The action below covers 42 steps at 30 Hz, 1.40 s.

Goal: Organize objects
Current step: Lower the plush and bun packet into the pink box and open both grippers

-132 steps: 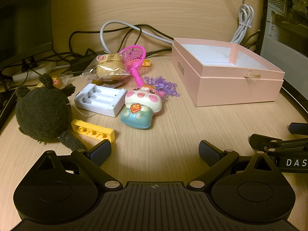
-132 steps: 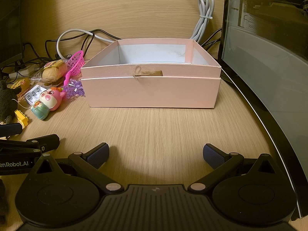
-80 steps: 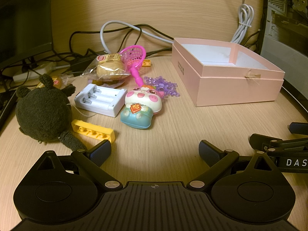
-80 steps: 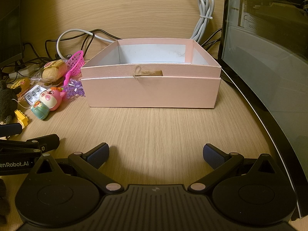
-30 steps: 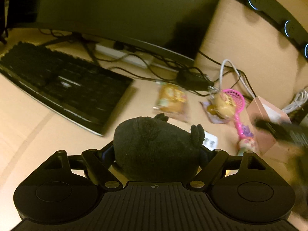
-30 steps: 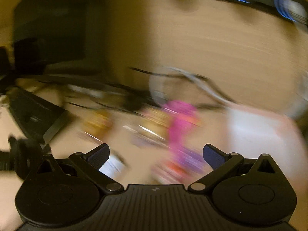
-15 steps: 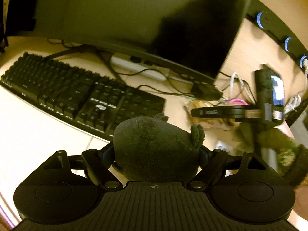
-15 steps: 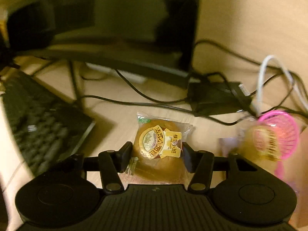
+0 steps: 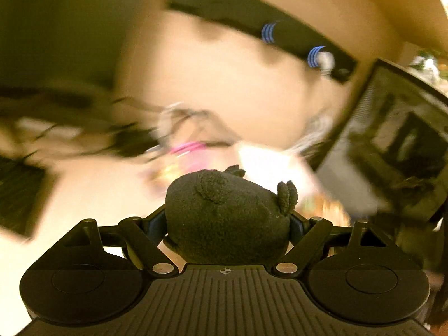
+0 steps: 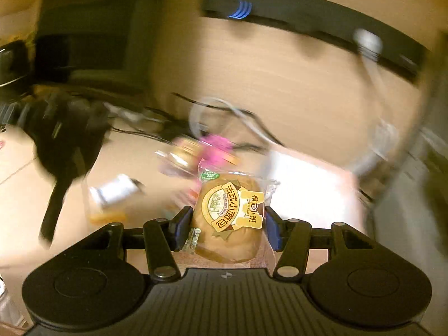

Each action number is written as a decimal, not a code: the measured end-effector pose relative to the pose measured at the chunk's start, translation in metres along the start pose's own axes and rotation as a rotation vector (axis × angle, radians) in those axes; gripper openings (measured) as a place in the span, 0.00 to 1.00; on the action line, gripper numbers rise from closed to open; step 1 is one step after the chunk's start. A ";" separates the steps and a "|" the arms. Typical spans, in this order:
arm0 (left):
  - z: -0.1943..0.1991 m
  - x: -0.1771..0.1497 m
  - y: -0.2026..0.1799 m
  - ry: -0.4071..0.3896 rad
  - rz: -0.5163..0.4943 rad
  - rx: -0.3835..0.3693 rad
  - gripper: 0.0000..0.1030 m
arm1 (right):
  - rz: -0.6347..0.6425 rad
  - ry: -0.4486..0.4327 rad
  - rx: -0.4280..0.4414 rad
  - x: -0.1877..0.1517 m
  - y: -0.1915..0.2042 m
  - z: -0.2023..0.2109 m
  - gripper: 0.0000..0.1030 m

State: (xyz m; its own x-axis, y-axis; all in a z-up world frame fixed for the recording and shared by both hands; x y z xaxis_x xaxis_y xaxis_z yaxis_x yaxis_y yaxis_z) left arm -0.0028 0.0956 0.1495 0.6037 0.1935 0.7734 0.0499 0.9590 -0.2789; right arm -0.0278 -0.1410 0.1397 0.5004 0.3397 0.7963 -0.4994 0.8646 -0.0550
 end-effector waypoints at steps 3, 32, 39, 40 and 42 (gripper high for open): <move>-0.033 0.036 -0.048 -0.064 -0.070 -0.049 0.84 | -0.071 -0.020 -0.073 -0.017 -0.033 0.023 0.52; -0.060 -0.097 -0.011 0.117 -0.078 0.175 0.82 | -0.129 -0.134 -0.113 0.071 -0.077 -0.092 0.86; -0.027 -0.121 0.046 0.144 0.096 0.240 0.81 | -0.184 -0.059 -0.193 0.036 -0.087 -0.132 0.86; -0.026 -0.122 0.047 0.142 0.093 0.233 0.81 | -0.206 -0.031 -0.208 0.037 -0.095 -0.142 0.86; -0.027 -0.119 0.047 0.139 0.088 0.218 0.81 | -0.248 -0.004 -0.241 0.044 -0.112 -0.158 0.86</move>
Point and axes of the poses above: each gripper's, at about its wrist camera, not at the fingertips, and z roughly against the way its jaws point, y to its left, x to its top, the point moved 3 cm from there along -z, roughly the way its jaws point, and after that the axes turned 7 degrees about x, right-handed, at the moved point
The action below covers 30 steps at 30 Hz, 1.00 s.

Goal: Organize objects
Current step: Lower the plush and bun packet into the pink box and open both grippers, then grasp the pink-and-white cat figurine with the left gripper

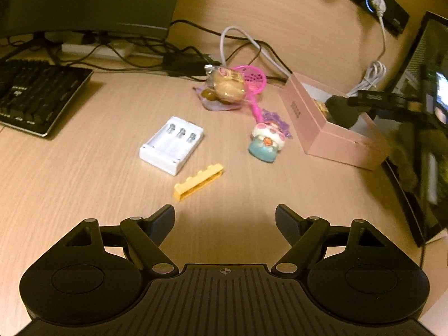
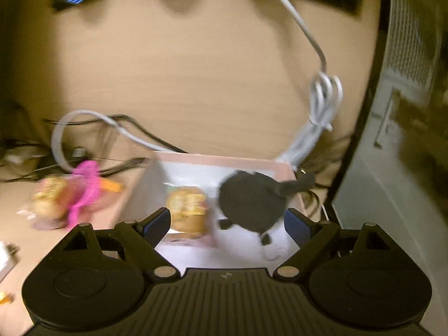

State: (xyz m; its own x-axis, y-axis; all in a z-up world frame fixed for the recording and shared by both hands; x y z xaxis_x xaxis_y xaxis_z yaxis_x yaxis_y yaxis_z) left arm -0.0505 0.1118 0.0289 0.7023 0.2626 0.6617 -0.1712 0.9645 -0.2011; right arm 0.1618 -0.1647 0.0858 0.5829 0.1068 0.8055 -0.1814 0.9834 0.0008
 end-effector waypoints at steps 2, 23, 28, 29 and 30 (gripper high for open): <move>-0.001 0.002 -0.002 0.000 0.003 -0.019 0.81 | -0.039 0.021 -0.028 0.016 -0.011 -0.020 0.86; -0.031 0.023 -0.011 0.032 -0.072 -0.044 0.81 | -0.213 0.074 0.402 -0.010 0.017 0.017 0.92; -0.047 0.032 -0.034 0.040 -0.131 -0.067 0.81 | 0.017 -0.008 0.303 -0.052 0.038 0.084 0.95; -0.051 0.035 -0.039 0.037 -0.146 -0.071 0.81 | 0.046 -0.007 0.291 -0.060 0.040 0.092 0.96; -0.054 0.037 -0.045 0.031 -0.159 -0.068 0.81 | 0.071 -0.004 0.276 -0.067 0.040 0.097 0.96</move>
Point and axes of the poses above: each gripper's, at about its wrist camera, not at the fingertips, and z roughly against the way its jaws point, y to its left, x to its top, the point moved 3 cm from there along -z, roughly the way its jaws point, and after that the axes turned 7 degrees about x, right-handed, at the moved point
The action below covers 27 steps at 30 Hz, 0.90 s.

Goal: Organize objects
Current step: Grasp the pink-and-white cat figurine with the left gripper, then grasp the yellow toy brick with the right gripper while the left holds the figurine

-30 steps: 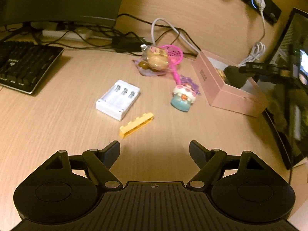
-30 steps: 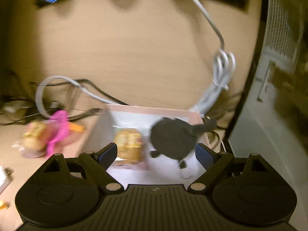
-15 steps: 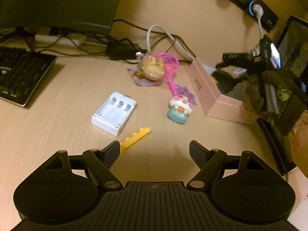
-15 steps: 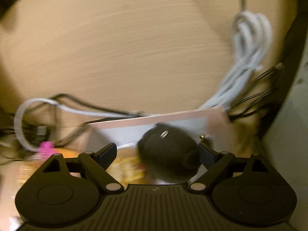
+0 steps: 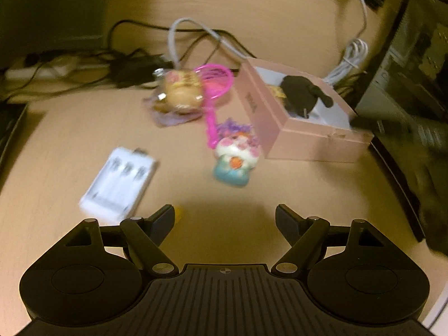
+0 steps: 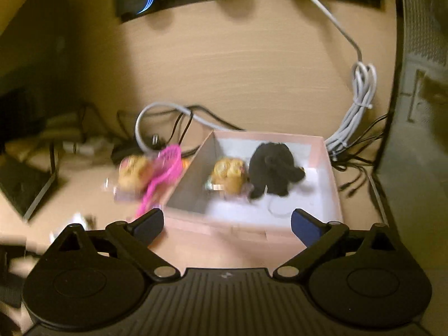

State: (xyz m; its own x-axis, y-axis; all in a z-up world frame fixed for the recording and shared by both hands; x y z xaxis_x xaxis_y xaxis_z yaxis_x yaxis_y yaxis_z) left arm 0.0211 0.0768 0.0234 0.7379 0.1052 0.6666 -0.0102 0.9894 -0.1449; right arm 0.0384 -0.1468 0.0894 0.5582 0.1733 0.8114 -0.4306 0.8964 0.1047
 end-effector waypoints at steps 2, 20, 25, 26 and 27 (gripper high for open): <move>-0.007 0.008 -0.007 -0.018 -0.017 0.021 0.81 | 0.035 0.009 -0.040 -0.014 0.002 0.011 0.96; -0.052 0.042 -0.027 -0.035 -0.157 0.126 0.52 | 0.122 0.076 -0.066 -0.064 0.030 0.032 1.00; 0.016 0.028 0.026 -0.077 0.080 0.058 0.51 | 0.158 0.084 0.033 -0.060 0.066 0.009 1.00; 0.026 0.024 0.039 -0.081 0.109 0.090 0.51 | 0.170 0.090 0.062 -0.059 0.078 0.001 1.00; 0.037 0.018 0.055 -0.079 0.134 0.128 0.51 | 0.183 0.095 0.090 -0.057 0.088 -0.006 1.00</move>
Point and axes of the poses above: each gripper's, at about its wrist camera, not at the fingertips, and z roughly against the way its jaws point, y to its left, x to its top, the point moved 3 cm from there along -z, roughly the way its jaws point, and after that the axes turned 7 degrees about x, right-handed, at the moved point
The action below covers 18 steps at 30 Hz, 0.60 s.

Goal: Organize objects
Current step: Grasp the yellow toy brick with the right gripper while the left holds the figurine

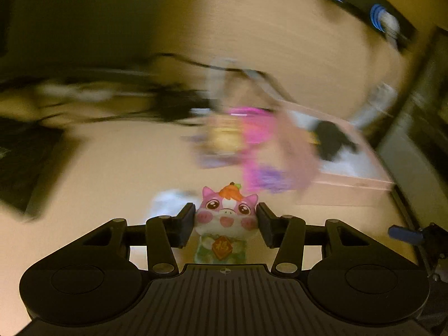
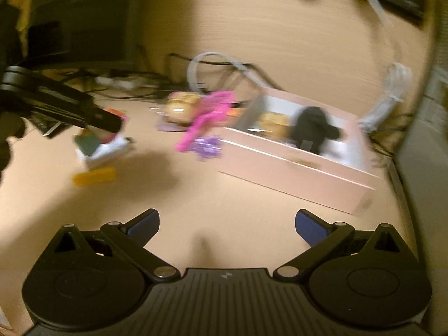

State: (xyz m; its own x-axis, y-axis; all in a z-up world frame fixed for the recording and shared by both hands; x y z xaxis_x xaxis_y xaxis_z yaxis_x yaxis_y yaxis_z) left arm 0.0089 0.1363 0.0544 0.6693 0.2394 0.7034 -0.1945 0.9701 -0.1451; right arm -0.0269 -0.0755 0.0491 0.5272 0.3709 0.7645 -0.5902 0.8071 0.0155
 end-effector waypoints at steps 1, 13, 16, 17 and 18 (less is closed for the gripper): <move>0.007 -0.003 0.015 0.004 0.020 0.027 0.51 | 0.015 0.002 0.028 0.004 0.009 -0.007 1.00; 0.062 -0.039 0.113 0.019 0.256 0.183 0.50 | 0.154 0.071 0.268 0.033 0.115 -0.090 0.99; 0.064 -0.043 0.111 0.038 0.248 0.173 0.50 | 0.152 0.123 0.265 0.033 0.118 -0.103 0.90; 0.063 -0.045 0.109 0.044 0.243 0.168 0.50 | 0.141 0.133 0.270 0.032 0.116 -0.103 0.87; 0.062 -0.047 0.105 0.049 0.235 0.161 0.50 | 0.130 0.131 0.271 0.033 0.115 -0.101 0.84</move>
State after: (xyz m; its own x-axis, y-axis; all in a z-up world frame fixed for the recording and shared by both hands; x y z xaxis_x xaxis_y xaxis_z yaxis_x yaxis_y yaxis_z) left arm -0.0870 0.2247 0.0494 0.6256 0.4628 0.6281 -0.4576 0.8697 -0.1851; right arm -0.0155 0.0758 0.0109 0.5008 0.5325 0.6824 -0.7894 0.6044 0.1076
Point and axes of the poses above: each gripper's, at about its wrist camera, not at the fingertips, and z roughly against the way its jaws point, y to its left, x to its top, the point moved 3 cm from there along -z, roughly the way its jaws point, and after that the axes turned 7 degrees about x, right-handed, at the moved point
